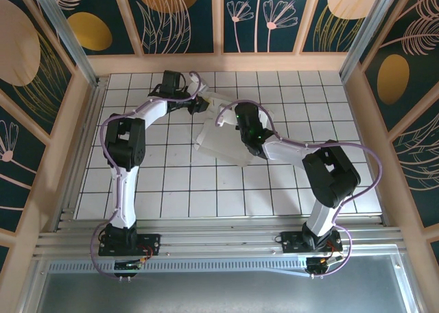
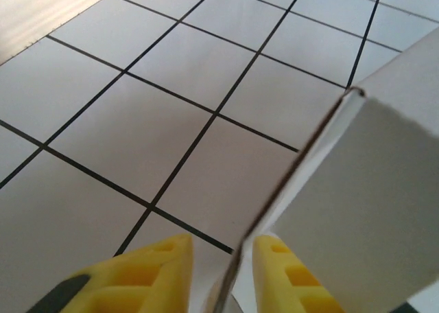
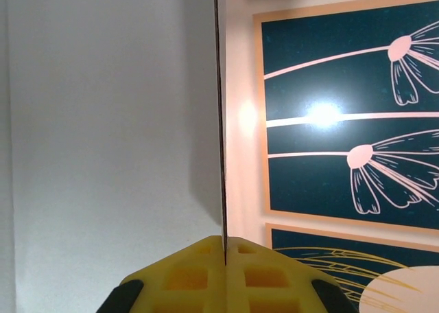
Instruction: Fold the paper box
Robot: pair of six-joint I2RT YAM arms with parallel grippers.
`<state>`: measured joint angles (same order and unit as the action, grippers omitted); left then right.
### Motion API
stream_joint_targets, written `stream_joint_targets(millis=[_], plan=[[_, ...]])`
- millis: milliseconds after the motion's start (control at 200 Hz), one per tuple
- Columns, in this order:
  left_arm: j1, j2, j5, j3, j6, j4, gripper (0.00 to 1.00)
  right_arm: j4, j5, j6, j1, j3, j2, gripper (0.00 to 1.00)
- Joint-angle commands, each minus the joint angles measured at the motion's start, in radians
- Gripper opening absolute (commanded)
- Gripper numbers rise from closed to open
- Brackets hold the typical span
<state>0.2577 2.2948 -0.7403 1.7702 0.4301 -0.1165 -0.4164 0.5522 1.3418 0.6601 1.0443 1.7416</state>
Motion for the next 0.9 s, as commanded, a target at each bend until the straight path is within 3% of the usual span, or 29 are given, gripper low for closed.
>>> stream_joint_targets(millis=[0, 95, 210, 325, 395, 445, 531, 736, 826, 896], plan=[[0.001, 0.025, 0.013, 0.054, 0.038, 0.001, 0.17, 0.027, -0.029, -0.055, 0.002, 0.034, -0.004, 0.00], [0.001, 0.029, 0.006, 0.059, 0.033, 0.024, 0.08, 0.065, -0.031, -0.101, 0.004, 0.049, -0.009, 0.00], [0.002, 0.020, 0.019, 0.033, 0.047, 0.079, 0.00, 0.281, -0.091, -0.274, 0.005, 0.128, -0.030, 0.21], [0.007, 0.025, 0.028, 0.033, 0.088, 0.089, 0.00, 0.610, -0.362, -0.552, -0.014, 0.298, -0.062, 0.44], [0.014, 0.033, 0.037, 0.041, 0.109, 0.082, 0.00, 0.712, -0.548, -0.706, -0.048, 0.377, -0.083, 0.60], [0.020, 0.038, 0.047, 0.046, 0.122, 0.078, 0.00, 0.739, -0.672, -0.844, -0.089, 0.438, -0.087, 0.66], [0.028, 0.043, 0.071, 0.047, 0.136, 0.082, 0.00, 0.792, -0.886, -1.037, -0.189, 0.551, -0.060, 0.68], [0.036, 0.042, 0.078, 0.037, 0.166, 0.110, 0.00, 0.958, -1.155, -1.352, -0.379, 0.821, 0.163, 0.66], [0.037, 0.041, 0.076, 0.036, 0.182, 0.110, 0.00, 1.039, -1.268, -1.405, -0.424, 0.926, 0.279, 0.65], [0.037, 0.041, 0.073, 0.035, 0.191, 0.110, 0.00, 1.077, -1.328, -1.381, -0.419, 0.970, 0.337, 0.71]])
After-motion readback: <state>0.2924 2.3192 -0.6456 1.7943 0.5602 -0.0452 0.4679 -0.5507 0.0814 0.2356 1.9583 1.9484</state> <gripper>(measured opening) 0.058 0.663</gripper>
